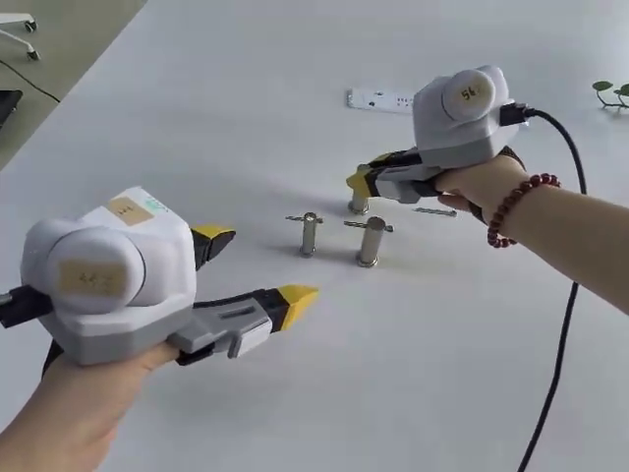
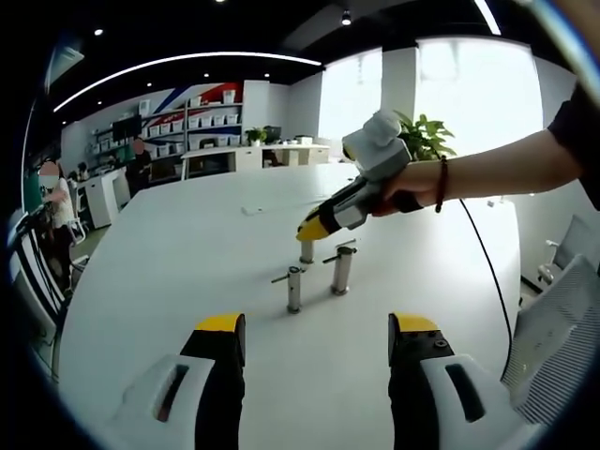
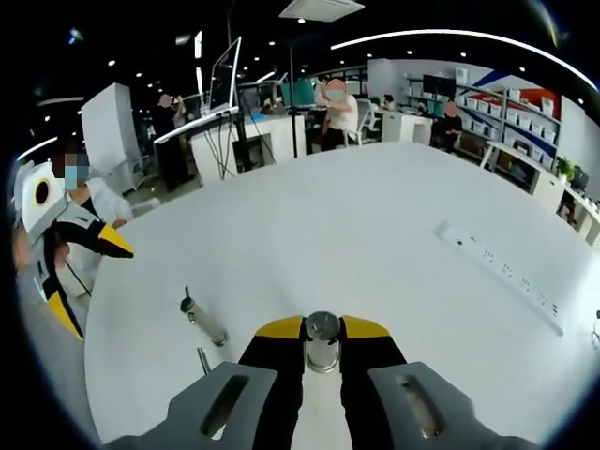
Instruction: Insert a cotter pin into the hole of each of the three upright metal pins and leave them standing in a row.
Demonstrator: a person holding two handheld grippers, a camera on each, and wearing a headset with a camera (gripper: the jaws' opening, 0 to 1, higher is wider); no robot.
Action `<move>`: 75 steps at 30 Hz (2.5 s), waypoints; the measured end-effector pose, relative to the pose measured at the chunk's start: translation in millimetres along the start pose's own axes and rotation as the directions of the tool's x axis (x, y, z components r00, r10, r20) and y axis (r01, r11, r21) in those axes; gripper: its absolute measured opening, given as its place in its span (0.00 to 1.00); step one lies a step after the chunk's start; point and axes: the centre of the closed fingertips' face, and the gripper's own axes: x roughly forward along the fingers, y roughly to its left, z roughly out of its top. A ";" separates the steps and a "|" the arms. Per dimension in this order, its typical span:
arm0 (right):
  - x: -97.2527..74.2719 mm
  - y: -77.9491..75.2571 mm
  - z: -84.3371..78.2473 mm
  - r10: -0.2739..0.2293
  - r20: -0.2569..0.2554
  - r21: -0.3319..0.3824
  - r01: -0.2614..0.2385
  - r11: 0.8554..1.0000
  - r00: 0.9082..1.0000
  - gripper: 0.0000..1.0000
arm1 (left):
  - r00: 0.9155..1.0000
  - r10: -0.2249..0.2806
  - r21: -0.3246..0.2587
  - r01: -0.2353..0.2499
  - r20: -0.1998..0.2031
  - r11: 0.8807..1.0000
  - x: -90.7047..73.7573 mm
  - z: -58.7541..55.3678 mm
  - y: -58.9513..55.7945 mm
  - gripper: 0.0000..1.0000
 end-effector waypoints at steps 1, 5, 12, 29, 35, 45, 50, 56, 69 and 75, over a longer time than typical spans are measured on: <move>-2.7 -1.3 -1.6 -0.003 -0.002 -0.001 0.003 1.000 1.000 0.08 | 1.000 0.000 0.000 0.000 -0.001 1.000 -0.4 -0.4 -0.6 0.61; -12.6 -6.9 -9.1 -0.015 -0.006 0.005 0.015 1.000 1.000 0.08 | 1.000 -0.002 -0.001 0.002 -0.002 1.000 -1.4 -0.7 -2.2 0.61; -31.9 -4.7 -25.2 -0.033 -0.014 0.009 0.033 0.999 0.999 0.08 | 1.000 -0.012 0.013 0.012 -0.002 1.000 -2.4 1.2 -6.7 0.61; -72.7 10.3 -49.9 -0.037 -0.028 -0.008 0.037 0.999 0.999 0.08 | 1.000 -0.023 0.034 0.024 -0.010 0.999 -3.9 4.4 -15.3 0.61; -82.5 28.0 -54.0 -0.024 -0.029 -0.022 0.023 0.999 0.999 0.08 | 1.000 -0.024 0.035 0.024 -0.013 0.999 -5.2 4.1 -16.8 0.61; -86.9 56.8 -51.8 -0.012 -0.019 -0.015 0.012 1.000 1.000 0.08 | 0.999 -0.042 0.026 0.043 -0.008 0.999 -10.1 4.5 -19.9 0.62; -84.8 67.6 -51.9 -0.012 -0.014 -0.002 0.012 1.000 1.000 0.08 | 0.999 -0.039 0.020 0.040 -0.006 0.999 -12.1 4.4 -17.9 0.64; -78.6 77.4 -56.2 -0.006 -0.014 0.014 0.006 1.000 1.000 0.08 | 0.999 -0.035 0.014 0.035 -0.007 0.999 -13.3 4.6 -15.7 0.69; -67.2 94.9 -56.6 -0.019 -0.004 0.038 0.019 0.999 1.000 0.08 | 0.999 -0.039 -0.004 0.039 -0.002 0.999 -12.1 4.2 -16.0 0.75; -61.8 103.9 -59.3 -0.013 -0.002 0.030 0.013 0.999 1.000 0.08 | 0.999 -0.046 -0.005 0.046 -0.002 0.999 -11.3 3.1 -17.2 0.78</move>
